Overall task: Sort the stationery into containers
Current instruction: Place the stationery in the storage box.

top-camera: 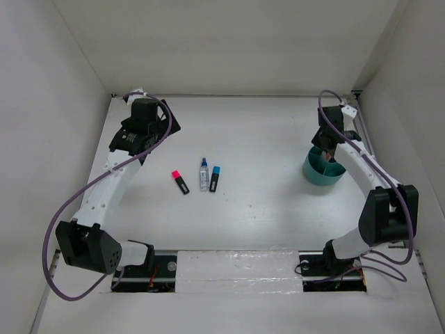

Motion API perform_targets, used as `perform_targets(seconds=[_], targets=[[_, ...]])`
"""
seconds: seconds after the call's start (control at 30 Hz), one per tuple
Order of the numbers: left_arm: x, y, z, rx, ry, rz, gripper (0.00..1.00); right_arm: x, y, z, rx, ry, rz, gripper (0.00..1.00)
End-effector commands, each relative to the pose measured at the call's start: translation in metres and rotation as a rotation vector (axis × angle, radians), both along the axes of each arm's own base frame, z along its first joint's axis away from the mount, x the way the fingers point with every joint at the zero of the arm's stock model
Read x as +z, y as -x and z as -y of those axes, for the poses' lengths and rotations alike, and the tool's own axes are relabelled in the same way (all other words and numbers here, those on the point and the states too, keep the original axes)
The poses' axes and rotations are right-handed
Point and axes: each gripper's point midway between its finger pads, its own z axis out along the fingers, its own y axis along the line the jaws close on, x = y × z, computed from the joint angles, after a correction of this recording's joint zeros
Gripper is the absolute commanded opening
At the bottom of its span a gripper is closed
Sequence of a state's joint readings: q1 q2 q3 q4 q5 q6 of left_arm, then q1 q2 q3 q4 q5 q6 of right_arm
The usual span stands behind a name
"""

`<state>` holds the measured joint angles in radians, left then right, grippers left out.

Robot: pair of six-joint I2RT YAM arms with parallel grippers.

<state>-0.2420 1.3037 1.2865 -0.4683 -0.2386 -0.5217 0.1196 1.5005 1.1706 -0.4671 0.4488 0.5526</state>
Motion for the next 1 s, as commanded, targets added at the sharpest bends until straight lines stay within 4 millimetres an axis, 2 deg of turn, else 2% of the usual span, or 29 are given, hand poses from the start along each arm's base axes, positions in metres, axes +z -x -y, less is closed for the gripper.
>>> perform_targets(seconds=[0.0, 0.13, 0.27, 0.67, 0.97], targets=[[0.017, 0.004, -0.004, 0.000, -0.010, 0.057, 1.00, 0.006, -0.007, 0.000, -0.023, 0.011, 0.023, 0.00], [0.017, 0.004, -0.004, 0.000, -0.010, 0.057, 1.00, 0.002, -0.005, 0.001, -0.023, 0.013, 0.013, 0.00], [0.017, 0.004, -0.004, 0.000, -0.010, 0.057, 1.00, 0.005, -0.004, 0.006, -0.039, 0.018, 0.022, 0.00], [0.017, 0.004, -0.004, 0.000, -0.010, 0.057, 1.00, -0.009, 0.003, 0.016, -0.051, 0.043, -0.023, 0.00], [0.017, 0.004, -0.004, 0.000, -0.010, 0.057, 1.00, -0.012, 0.006, 0.021, -0.051, 0.034, -0.014, 0.03]])
